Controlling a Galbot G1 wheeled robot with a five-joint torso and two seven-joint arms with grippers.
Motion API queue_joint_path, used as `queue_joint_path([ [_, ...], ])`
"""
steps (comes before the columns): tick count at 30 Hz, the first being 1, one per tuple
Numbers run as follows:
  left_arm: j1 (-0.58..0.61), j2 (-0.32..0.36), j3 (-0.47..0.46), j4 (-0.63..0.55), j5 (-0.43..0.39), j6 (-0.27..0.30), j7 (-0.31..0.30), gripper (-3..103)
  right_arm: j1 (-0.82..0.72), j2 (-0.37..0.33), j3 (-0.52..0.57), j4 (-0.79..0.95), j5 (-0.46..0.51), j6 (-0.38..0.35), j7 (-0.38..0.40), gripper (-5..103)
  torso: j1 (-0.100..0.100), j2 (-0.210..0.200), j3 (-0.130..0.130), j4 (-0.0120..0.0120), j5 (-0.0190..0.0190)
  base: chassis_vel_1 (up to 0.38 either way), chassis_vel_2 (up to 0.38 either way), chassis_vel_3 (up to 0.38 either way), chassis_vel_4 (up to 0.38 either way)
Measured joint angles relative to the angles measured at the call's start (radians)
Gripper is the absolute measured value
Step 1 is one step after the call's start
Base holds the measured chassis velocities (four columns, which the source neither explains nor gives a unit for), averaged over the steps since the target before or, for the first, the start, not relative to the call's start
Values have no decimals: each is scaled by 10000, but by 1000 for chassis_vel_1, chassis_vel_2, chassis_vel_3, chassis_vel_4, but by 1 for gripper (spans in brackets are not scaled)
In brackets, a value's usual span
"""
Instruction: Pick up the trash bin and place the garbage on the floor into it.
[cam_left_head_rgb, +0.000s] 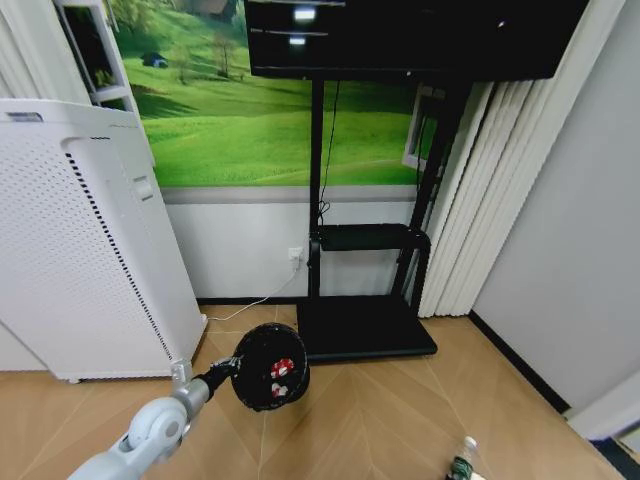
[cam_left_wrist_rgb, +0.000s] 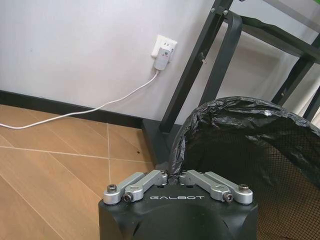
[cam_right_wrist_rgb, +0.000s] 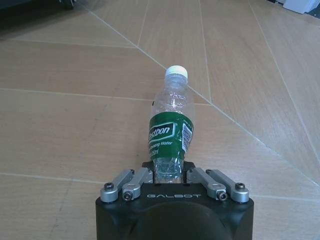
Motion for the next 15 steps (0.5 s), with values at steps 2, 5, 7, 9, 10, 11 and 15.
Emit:
queue_joint_path([
  [2,-2,-5,6,0,2,-1,0,3,-9,1,9,31,4,-2,-7,25,0,0,0,0,0,0,0,0,0],
  [5,-7,-26,52,12,40,-8,0,3,-82,-2,70,290,40,-34,-18,25,0,0,-1,1,1,0,0,0,0],
  [7,-114,-23,222,151,68,-15,1,3,-389,-106,265,1003,181,-87,-375,25,0,0,0,2,0,0,0,0,0],
  [9,-198,-12,310,234,58,-17,3,3,-586,-162,359,1375,170,-45,-742,25,0,1,-1,2,-2,0,0,0,0],
  [10,-308,3,408,327,45,-16,5,3,-773,-219,466,1761,114,-23,-1099,25,0,0,0,0,0,0,0,0,0],
  [11,-411,13,485,435,37,-16,9,3,-1025,-345,587,2433,115,37,-1632,25,0,0,0,-6,0,0,0,0,0],
  [15,-457,-59,552,720,43,-17,18,3,-1258,-931,394,4065,18,560,-2821,25,0,0,-1,6,1,0,0,0,0],
])
